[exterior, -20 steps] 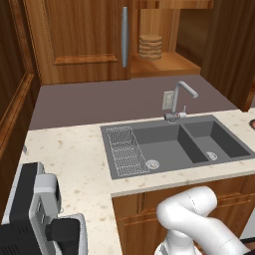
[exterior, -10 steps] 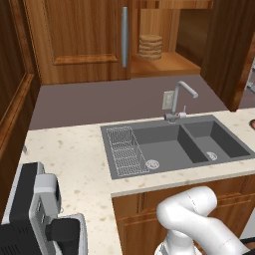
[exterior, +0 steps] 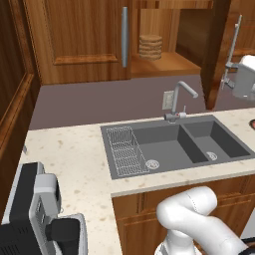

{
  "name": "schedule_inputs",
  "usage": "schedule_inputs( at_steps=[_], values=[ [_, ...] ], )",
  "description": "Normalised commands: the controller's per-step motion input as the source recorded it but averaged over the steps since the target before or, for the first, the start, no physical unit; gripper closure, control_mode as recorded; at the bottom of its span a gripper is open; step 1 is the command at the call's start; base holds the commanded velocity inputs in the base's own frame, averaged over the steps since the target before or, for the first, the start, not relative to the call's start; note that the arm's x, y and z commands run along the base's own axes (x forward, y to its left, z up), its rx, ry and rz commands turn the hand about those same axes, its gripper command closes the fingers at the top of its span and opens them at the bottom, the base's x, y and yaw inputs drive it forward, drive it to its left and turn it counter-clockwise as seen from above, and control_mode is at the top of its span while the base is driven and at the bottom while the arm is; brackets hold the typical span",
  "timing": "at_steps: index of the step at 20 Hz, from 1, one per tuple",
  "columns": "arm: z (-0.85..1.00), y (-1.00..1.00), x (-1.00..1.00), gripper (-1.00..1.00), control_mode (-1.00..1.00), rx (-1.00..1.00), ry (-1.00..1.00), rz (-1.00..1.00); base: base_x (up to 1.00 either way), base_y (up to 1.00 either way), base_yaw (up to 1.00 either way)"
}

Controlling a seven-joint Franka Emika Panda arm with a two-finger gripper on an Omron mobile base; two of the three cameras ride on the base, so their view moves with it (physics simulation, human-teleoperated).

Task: Pick the avocado and bread from the counter and place them on the plate. Then pick the jam from the cabinet and place it next to the plate. Lastly close the cabinet door.

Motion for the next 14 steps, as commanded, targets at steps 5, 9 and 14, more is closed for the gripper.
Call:
schedule_inputs(
  at_steps=[5, 9, 14],
  values=[
    [-0.18, 0.35, 0.53, -1.00, -1.00, -0.13, 0.00, 0.00, 0.00, 0.00, 0.00],
    [-0.13, 0.21, 0.59, -1.00, -1.00, -0.19, 0.00, 0.00, 0.00, 0.00, 0.00],
    [-0.01, 0.13, 0.64, -1.00, -1.00, -0.21, 0.00, -0.01, 0.00, 0.00, 0.00]
  ],
)
